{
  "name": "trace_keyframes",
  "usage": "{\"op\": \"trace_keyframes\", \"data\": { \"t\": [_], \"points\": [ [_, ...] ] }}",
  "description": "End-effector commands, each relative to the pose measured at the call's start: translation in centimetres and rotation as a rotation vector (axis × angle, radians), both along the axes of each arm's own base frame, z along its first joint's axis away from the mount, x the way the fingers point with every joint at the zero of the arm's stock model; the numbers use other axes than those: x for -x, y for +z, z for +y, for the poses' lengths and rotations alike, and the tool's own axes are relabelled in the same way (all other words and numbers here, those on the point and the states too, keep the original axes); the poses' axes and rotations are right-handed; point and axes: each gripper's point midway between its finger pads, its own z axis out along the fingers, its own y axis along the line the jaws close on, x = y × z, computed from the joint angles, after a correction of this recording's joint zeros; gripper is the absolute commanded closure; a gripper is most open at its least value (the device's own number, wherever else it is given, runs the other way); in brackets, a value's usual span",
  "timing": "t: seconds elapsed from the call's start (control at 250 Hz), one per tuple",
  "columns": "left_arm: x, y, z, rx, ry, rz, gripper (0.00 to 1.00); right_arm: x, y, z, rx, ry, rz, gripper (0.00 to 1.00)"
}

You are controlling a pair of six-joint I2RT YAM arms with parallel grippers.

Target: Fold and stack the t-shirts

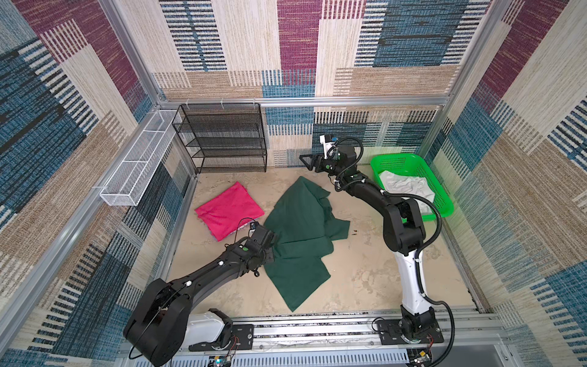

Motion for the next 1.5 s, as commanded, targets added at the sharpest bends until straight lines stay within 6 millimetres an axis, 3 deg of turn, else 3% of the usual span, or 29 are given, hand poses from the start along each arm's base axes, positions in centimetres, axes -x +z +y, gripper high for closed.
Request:
{"op": "trace_keyframes", "data": {
  "t": [0.0,0.04,0.128,0.244,0.372,0.508,0.604,0.684,0.936,1.14,1.272,1.392,1.496],
  "points": [
    [0.3,1.8,0.6,-0.038,-0.028,-0.010,0.41,1.3,1.9,-0.3,0.036,-0.028,-0.031,0.06],
    [1.1,2.3,0.3,-0.031,-0.058,-0.002,0.37,2.3,1.9,-1.1,0.071,-0.063,-0.027,0.06],
    [3.9,2.5,-0.8,0.011,-0.142,0.055,0.37,4.7,1.2,-4.2,0.150,-0.180,0.027,0.06],
    [8.2,1.8,-3.7,0.118,-0.280,0.168,0.40,9.3,-3.4,-9.0,0.287,-0.326,0.173,0.07],
    [11.6,1.1,-7.5,0.199,-0.431,0.260,0.39,15.2,-9.1,-13.7,0.382,-0.453,0.320,0.10],
    [13.5,-0.4,-9.2,0.117,-0.523,0.323,0.38,20.0,-13.6,-16.1,0.431,-0.484,0.446,0.13],
    [14.2,-1.2,-9.9,0.057,-0.563,0.343,0.37,21.9,-15.6,-17.1,0.432,-0.501,0.493,0.18],
    [14.7,-1.6,-10.4,0.018,-0.598,0.353,0.37,22.5,-16.8,-17.9,0.441,-0.516,0.523,0.25],
    [16.6,-3.7,-10.6,-0.085,-0.671,0.424,0.37,21.5,-17.7,-18.7,0.418,-0.515,0.549,0.26],
    [16.0,-5.3,-9.7,-0.177,-0.659,0.429,0.45,21.1,-18.3,-18.5,0.412,-0.497,0.558,0.26],
    [14.4,-5.7,-8.8,-0.251,-0.612,0.405,0.61,20.8,-18.0,-18.8,0.406,-0.500,0.555,0.27],
    [12.8,-4.9,-8.3,-0.198,-0.544,0.361,0.88,20.4,-17.9,-19.2,0.411,-0.509,0.552,0.28],
    [11.5,-3.6,-7.7,-0.149,-0.494,0.315,0.95,20.0,-18.4,-19.3,0.422,-0.505,0.557,0.33]
  ]
}}
